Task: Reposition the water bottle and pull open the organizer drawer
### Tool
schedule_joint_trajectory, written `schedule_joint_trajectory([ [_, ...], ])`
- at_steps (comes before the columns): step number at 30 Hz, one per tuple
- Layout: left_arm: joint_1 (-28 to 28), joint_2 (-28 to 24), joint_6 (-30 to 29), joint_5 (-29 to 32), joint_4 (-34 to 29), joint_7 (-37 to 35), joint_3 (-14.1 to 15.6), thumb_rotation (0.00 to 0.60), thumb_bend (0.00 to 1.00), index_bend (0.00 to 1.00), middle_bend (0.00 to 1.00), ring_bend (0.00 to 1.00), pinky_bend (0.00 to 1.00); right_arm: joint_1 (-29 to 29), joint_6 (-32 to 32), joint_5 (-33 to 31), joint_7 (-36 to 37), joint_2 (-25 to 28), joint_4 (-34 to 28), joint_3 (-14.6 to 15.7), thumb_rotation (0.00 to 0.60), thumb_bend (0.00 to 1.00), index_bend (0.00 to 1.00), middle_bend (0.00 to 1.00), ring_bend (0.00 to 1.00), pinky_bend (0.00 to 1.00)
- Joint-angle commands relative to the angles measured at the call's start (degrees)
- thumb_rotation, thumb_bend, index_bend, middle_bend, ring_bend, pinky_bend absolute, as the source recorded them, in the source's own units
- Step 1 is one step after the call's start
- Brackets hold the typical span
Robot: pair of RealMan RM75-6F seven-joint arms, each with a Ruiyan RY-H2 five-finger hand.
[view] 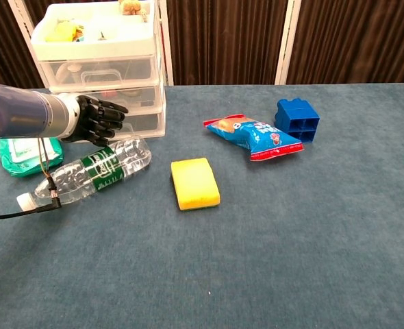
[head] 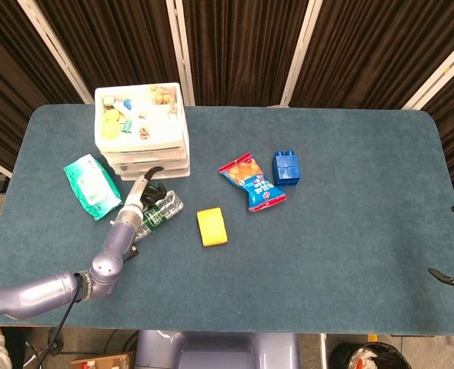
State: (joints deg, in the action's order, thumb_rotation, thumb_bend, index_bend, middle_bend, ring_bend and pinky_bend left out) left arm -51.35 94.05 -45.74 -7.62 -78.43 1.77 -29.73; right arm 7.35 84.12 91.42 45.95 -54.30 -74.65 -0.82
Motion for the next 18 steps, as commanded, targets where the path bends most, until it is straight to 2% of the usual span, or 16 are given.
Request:
schedule_joint_trajectory([
  [1, 0.12, -0.14, 0.01, -0.28, -0.65, 0.03, 0.32, 0.600, 0.76, 0.15, 0.99, 0.92, 0.89, -0.01, 0.04, 0.04, -0.06, -0.01, -0.01, 0.01, 0.600, 0.13, 0.00, 0.00, 0.00, 0.00],
  [18, 5.31, -2.71, -2.07, -7.08, -9.05, -3.75, 3.02, 0.600, 0.76, 0.15, 0.99, 0.92, 0.89, -0.16, 0.03, -0.06, -0.38, 0.04, -0.31, 0.07, 0.600, 0.13, 0.00, 0.00, 0.00, 0.00],
])
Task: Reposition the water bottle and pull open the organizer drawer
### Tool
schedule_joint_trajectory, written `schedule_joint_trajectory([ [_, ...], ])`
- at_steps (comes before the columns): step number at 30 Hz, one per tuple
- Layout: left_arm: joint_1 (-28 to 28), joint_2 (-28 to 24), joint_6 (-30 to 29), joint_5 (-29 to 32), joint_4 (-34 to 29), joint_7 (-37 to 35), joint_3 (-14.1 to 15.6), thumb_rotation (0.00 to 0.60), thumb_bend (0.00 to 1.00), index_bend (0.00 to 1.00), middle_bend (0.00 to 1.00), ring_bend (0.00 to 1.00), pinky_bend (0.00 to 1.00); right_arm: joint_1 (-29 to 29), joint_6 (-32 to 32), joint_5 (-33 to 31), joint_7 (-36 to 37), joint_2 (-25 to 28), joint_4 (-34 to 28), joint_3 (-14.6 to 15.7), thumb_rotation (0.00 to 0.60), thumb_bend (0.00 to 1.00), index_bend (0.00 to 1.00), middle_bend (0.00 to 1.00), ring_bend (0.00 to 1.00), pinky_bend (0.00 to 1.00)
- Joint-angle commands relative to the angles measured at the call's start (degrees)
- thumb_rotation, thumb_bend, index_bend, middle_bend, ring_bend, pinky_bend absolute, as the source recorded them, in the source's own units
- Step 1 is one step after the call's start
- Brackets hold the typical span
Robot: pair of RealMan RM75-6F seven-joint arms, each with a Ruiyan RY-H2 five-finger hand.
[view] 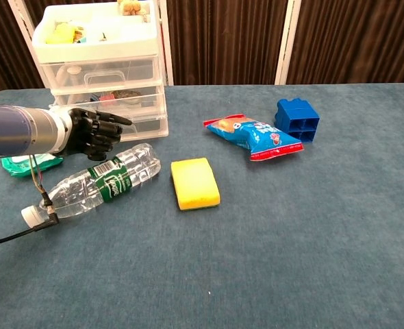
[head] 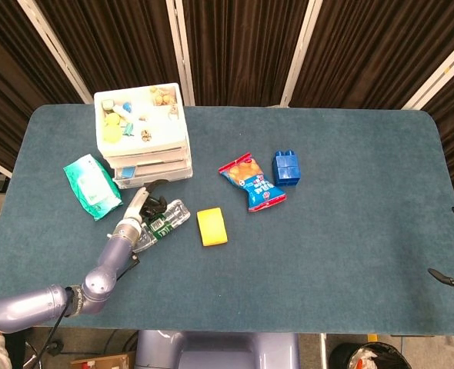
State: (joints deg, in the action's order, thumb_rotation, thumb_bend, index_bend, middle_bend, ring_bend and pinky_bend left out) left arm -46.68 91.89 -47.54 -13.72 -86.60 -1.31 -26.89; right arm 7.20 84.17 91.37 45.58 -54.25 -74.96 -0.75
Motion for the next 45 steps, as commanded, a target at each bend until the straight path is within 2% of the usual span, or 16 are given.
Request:
schedule_joint_trajectory([
  [1, 1.01, -0.82, -0.39, -1.60, -1.38, -0.98, 0.23, 0.600, 0.76, 0.15, 0.99, 0.92, 0.89, 0.01, -0.03, -0.02, -0.01, 0.00, 0.00, 0.00, 0.600, 0.13, 0.00, 0.00, 0.00, 0.00],
  [9, 4.57, -3.80, -1.37, -7.95, -6.79, -3.56, 1.03, 0.600, 0.76, 0.14, 0.99, 0.92, 0.89, 0.00, -0.07, -0.02, -0.07, 0.02, -0.12, 0.00, 0.600, 0.13, 0.00, 0.00, 0.00, 0.00],
  [13, 6.48, -5.38, -3.18, -13.36, -10.13, -3.34, 2.85, 0.600, 0.76, 0.16, 0.99, 0.92, 0.89, -0.03, -0.08, -0.07, -0.11, 0.03, -0.18, 0.00, 0.600, 0.13, 0.00, 0.00, 0.00, 0.00],
  [18, 7.48, -6.03, -11.57, -24.54, -12.11, 3.39, 7.47, 0.600, 0.78, 0.20, 0.99, 0.93, 0.89, -0.09, 0.03, 0.03, -0.39, -0.02, -0.25, 0.04, 0.600, 0.13, 0.00, 0.00, 0.00, 0.00],
  [21, 6.03, -5.83, -17.95, -27.62, -11.40, 12.38, 9.34, 0.600, 0.80, 0.18, 1.00, 0.95, 0.91, -0.11, -0.01, 0.03, -0.53, -0.02, -0.35, 0.08, 0.600, 0.13, 0.00, 0.00, 0.00, 0.00],
  [23, 4.73, -5.70, -20.66, -26.56, -11.10, 18.33, 9.53, 0.600, 0.81, 0.17, 1.00, 0.96, 0.91, -0.12, -0.05, 0.00, -0.60, -0.02, -0.41, 0.08, 0.600, 0.13, 0.00, 0.00, 0.00, 0.00],
  [26, 2.42, -5.93, -22.41, -21.31, -10.85, 26.51, 8.69, 0.600, 0.81, 0.16, 1.00, 0.96, 0.91, -0.13, -0.10, -0.03, -0.63, 0.01, -0.48, 0.09, 0.600, 0.13, 0.00, 0.00, 0.00, 0.00],
  [32, -1.32, -6.52, -20.98, -9.94, -8.81, 35.07, 5.94, 0.600, 0.81, 0.16, 1.00, 0.96, 0.91, -0.09, -0.20, -0.10, -0.43, 0.07, -0.46, 0.05, 0.600, 0.13, 0.00, 0.00, 0.00, 0.00],
  [37, -3.32, -6.67, -18.96, -1.14, -7.46, 37.91, 3.96, 0.600, 0.81, 0.17, 1.00, 0.96, 0.91, -0.06, -0.28, -0.09, -0.31, 0.09, -0.40, 0.06, 0.600, 0.13, 0.00, 0.00, 0.00, 0.00],
  [45, -4.32, -6.50, -17.27, 3.34, -6.34, 39.10, 4.20, 0.600, 0.81, 0.20, 1.00, 0.96, 0.91, -0.06, -0.35, -0.11, -0.11, 0.13, -0.40, 0.07, 0.600, 0.13, 0.00, 0.00, 0.00, 0.00],
])
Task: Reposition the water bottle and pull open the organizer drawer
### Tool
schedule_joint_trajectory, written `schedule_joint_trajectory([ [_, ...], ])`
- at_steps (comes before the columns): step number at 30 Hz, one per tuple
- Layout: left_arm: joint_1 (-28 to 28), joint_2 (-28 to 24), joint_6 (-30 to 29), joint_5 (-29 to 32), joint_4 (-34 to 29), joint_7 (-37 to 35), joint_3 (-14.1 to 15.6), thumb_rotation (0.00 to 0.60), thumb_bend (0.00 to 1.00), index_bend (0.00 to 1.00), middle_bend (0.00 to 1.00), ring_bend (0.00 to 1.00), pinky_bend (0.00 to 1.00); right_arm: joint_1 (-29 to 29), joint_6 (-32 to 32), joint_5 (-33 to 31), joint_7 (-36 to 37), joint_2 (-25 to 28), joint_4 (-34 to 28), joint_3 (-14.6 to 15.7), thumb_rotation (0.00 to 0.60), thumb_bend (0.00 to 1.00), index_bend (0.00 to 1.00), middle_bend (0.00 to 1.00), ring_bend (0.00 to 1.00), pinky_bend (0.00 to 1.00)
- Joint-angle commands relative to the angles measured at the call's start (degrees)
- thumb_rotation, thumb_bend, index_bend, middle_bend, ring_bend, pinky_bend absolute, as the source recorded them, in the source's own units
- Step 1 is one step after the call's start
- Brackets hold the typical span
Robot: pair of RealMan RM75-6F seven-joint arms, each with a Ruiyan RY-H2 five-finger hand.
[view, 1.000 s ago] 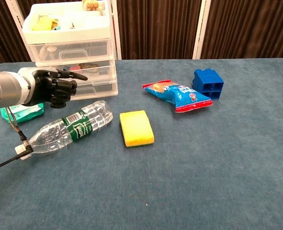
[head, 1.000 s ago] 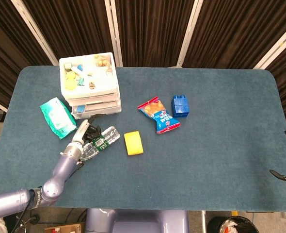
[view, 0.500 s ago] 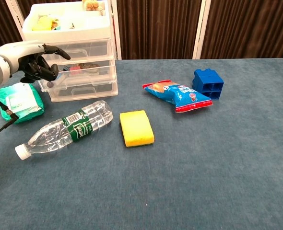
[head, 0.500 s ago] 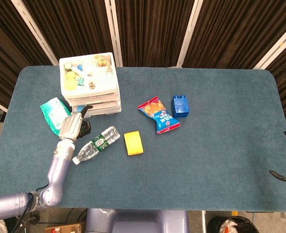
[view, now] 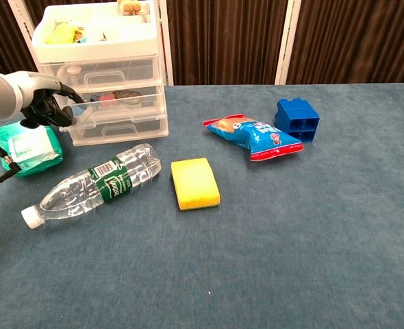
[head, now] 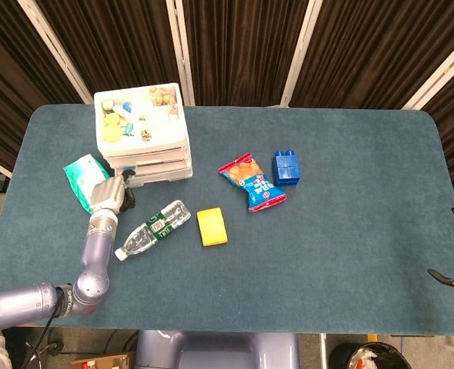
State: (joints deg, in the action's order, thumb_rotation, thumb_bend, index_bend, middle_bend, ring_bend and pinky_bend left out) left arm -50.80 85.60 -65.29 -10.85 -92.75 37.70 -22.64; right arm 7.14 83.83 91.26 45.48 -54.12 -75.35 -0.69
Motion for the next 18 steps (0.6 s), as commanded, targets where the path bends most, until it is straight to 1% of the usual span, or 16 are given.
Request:
schedule_joint_trajectory([
  [1, -0.16, -0.44, 0.70, 0.41, -0.65, -0.11, -0.01, 0.600, 0.81, 0.21, 1.00, 0.96, 0.91, 0.00, -0.01, -0.01, -0.01, 0.00, -0.02, 0.00, 0.600, 0.13, 0.00, 0.00, 0.00, 0.00],
  [8, 0.98, -2.34, 1.38, -0.91, -5.30, -2.39, 0.48, 0.600, 0.81, 0.25, 1.00, 0.96, 0.91, -0.02, 0.04, 0.04, -0.10, 0.00, -0.05, 0.01, 0.600, 0.13, 0.00, 0.00, 0.00, 0.00],
  [13, 1.99, -4.10, 1.41, -3.18, -9.18, -3.65, 2.02, 0.600, 0.81, 0.27, 1.00, 0.96, 0.91, -0.07, 0.17, 0.07, -0.17, -0.02, -0.07, 0.00, 0.600, 0.13, 0.00, 0.00, 0.00, 0.00],
  [18, 2.67, -5.58, 1.60, -4.14, -11.87, -4.35, 3.62, 0.600, 0.82, 0.27, 1.00, 0.96, 0.91, -0.11, 0.26, 0.11, -0.38, -0.05, -0.13, 0.00, 0.600, 0.13, 0.00, 0.00, 0.00, 0.00],
])
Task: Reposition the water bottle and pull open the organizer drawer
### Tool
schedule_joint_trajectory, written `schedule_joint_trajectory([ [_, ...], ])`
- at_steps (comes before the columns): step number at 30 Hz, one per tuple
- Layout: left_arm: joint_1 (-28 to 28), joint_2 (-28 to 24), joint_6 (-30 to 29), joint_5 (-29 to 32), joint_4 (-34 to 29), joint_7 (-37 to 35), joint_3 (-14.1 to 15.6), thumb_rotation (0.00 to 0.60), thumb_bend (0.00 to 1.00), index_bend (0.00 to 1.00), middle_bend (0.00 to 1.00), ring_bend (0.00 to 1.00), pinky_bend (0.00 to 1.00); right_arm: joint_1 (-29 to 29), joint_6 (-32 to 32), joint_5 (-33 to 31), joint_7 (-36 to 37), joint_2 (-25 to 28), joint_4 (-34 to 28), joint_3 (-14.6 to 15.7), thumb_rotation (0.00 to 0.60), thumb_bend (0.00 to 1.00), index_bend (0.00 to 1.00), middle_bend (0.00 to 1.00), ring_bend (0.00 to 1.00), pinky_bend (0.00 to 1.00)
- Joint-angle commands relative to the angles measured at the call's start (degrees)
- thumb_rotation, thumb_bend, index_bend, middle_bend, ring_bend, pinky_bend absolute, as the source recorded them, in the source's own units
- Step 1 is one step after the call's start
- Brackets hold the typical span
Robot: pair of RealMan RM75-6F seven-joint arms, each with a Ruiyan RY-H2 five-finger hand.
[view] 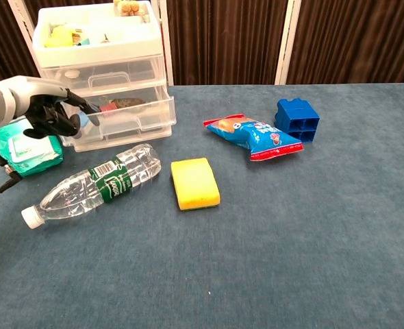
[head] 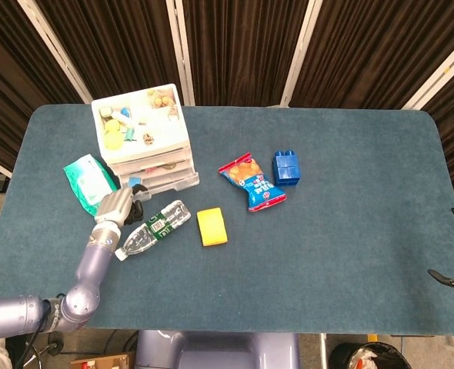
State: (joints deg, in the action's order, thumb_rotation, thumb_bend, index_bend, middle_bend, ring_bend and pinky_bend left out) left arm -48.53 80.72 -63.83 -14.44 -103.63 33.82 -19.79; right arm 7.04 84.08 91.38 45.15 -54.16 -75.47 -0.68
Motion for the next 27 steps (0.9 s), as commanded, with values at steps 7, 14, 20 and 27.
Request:
schedule_joint_trajectory([
  [7, 1.16, -2.11, 1.10, -1.77, -3.59, -2.39, 2.38, 0.600, 0.82, 0.28, 1.00, 0.96, 0.91, -0.01, 0.00, -0.06, -0.19, 0.00, -0.14, -0.04, 0.600, 0.13, 0.00, 0.00, 0.00, 0.00],
  [14, 1.78, -3.27, 1.29, -4.85, -6.67, -4.53, 3.69, 0.600, 0.82, 0.28, 1.00, 0.96, 0.91, -0.01, -0.08, -0.09, -0.26, 0.00, -0.19, -0.03, 0.600, 0.13, 0.00, 0.00, 0.00, 0.00],
  [20, 2.57, -4.17, 0.04, -7.79, -7.34, -6.03, 4.70, 0.600, 0.69, 0.21, 0.99, 0.95, 0.91, -0.06, -0.01, -0.13, -0.33, 0.00, -0.17, -0.06, 0.600, 0.13, 0.00, 0.00, 0.00, 0.00],
  [27, 5.65, -4.48, -7.39, -18.18, -6.20, -5.37, 9.04, 0.600, 0.10, 0.06, 0.77, 0.73, 0.77, -0.68, -0.51, -1.17, 0.35, 0.87, -2.07, -0.03, 0.600, 0.13, 0.00, 0.00, 0.00, 0.00],
])
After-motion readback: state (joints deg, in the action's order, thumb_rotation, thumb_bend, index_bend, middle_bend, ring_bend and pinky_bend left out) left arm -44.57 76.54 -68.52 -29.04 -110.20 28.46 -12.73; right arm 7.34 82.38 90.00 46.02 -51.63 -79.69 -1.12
